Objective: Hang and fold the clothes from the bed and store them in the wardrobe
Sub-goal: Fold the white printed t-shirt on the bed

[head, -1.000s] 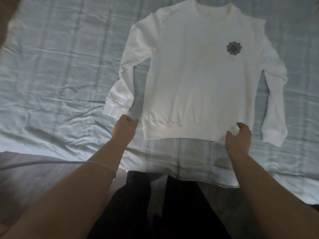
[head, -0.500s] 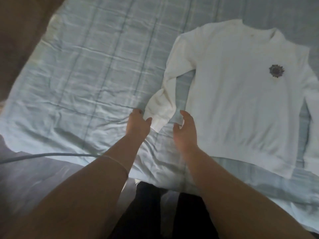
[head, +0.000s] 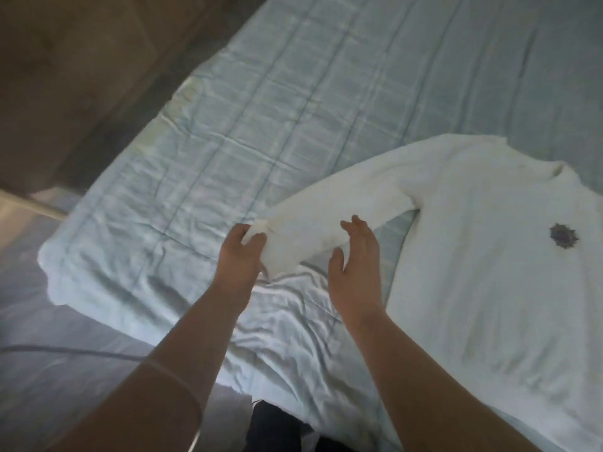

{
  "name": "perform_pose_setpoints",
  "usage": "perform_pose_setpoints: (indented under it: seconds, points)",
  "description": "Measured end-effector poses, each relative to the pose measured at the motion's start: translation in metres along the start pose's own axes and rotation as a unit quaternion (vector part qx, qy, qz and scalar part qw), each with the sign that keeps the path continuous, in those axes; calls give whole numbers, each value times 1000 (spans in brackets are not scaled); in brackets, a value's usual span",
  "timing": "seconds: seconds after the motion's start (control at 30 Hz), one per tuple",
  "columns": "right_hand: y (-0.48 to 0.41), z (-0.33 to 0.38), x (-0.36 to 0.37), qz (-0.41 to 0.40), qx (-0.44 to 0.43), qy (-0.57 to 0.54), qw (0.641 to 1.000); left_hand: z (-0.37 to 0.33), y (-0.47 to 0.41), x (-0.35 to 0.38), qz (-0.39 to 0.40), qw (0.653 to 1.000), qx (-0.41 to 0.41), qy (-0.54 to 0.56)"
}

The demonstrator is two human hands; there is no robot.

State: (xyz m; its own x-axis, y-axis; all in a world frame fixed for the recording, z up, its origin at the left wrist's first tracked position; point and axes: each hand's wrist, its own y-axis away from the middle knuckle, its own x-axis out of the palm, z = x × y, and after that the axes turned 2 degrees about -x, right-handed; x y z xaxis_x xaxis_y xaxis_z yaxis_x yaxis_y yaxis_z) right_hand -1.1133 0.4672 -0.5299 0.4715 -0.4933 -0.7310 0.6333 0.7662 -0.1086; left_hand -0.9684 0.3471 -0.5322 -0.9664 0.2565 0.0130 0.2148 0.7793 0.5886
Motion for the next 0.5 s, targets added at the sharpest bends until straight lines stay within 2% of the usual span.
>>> perform_pose_setpoints:
  seconds: [0.13, 0.3, 0.5]
  points:
    - [-29, 11, 16, 39, -65, 2, 997, -24, -42, -21, -66, 998, 15, -13]
    - [-77, 12, 53, 145, -114, 126, 975, -34, -96, -38, -165, 962, 70, -205]
    - [-119, 1, 113, 229, -136, 259, 928, -21, -118, -50, -197, 914, 70, -348]
